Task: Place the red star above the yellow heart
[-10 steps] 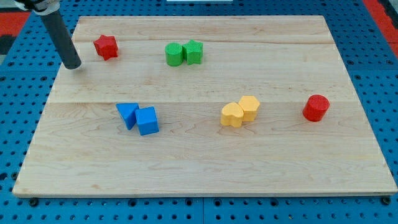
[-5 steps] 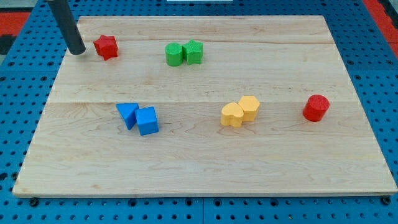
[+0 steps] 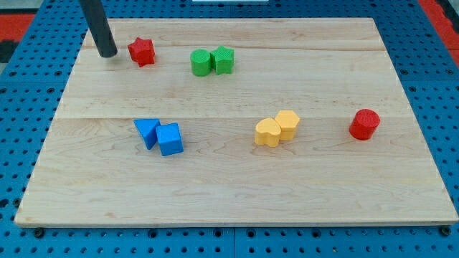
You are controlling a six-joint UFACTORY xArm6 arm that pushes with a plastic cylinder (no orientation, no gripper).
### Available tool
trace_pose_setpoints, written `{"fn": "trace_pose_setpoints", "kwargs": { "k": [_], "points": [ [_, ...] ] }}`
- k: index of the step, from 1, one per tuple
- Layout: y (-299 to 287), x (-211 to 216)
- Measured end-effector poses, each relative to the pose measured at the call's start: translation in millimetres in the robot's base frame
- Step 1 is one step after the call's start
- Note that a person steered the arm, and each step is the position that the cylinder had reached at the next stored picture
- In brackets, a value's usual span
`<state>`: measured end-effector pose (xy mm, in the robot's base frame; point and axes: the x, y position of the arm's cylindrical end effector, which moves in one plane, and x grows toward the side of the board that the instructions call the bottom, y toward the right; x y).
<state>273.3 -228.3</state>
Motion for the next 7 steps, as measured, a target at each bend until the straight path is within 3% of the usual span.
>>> {"fn": "trace_pose_setpoints", "kwargs": {
  "k": [1, 2, 3, 5, 7],
  "points": [
    [16, -31],
    [63, -43],
    [64, -43],
    [62, -30],
    [93, 15]
  ]
}}
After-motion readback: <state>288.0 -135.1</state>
